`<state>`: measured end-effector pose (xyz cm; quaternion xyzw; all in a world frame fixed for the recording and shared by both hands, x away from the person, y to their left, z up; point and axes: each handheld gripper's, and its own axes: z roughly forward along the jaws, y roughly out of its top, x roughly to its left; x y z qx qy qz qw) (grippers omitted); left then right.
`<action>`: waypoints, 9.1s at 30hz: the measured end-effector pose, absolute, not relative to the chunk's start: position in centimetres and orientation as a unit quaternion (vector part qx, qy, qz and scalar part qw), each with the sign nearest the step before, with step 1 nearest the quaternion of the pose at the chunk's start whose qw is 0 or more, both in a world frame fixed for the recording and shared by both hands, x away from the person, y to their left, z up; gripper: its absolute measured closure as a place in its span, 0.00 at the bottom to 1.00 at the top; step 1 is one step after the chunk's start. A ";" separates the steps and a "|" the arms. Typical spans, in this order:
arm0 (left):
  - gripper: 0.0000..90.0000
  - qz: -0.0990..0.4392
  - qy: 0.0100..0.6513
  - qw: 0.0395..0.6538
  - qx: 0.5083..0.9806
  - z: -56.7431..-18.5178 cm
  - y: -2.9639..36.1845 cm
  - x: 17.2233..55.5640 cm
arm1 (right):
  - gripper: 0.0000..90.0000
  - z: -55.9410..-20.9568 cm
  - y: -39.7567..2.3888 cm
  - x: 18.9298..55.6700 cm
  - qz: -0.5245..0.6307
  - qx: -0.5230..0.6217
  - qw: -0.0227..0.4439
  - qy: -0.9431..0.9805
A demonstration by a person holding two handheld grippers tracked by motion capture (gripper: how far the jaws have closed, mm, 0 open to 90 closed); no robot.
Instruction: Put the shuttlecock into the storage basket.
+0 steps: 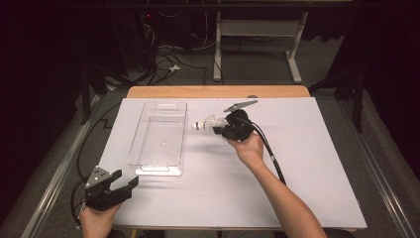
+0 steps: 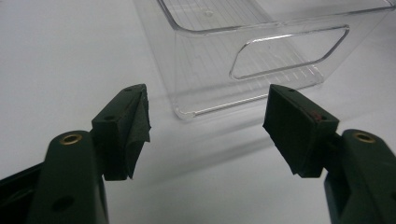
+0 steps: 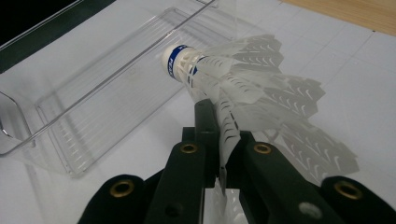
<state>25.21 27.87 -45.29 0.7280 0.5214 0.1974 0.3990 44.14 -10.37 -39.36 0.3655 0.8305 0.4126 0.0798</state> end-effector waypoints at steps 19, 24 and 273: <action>0.36 0.196 0.520 0.398 0.730 -45.3 27.8 25.2 | 0.99 -38.1 -8.5 44.6 0.414 0.351 0.072 0.837; 0.36 0.195 0.520 0.398 0.730 -45.3 27.9 25.2 | 0.99 -38.0 -7.7 44.8 0.416 0.347 0.066 0.838; 0.36 0.191 0.515 0.397 0.735 -45.4 27.7 25.2 | 0.68 -38.5 -4.2 47.4 0.352 0.338 0.036 0.872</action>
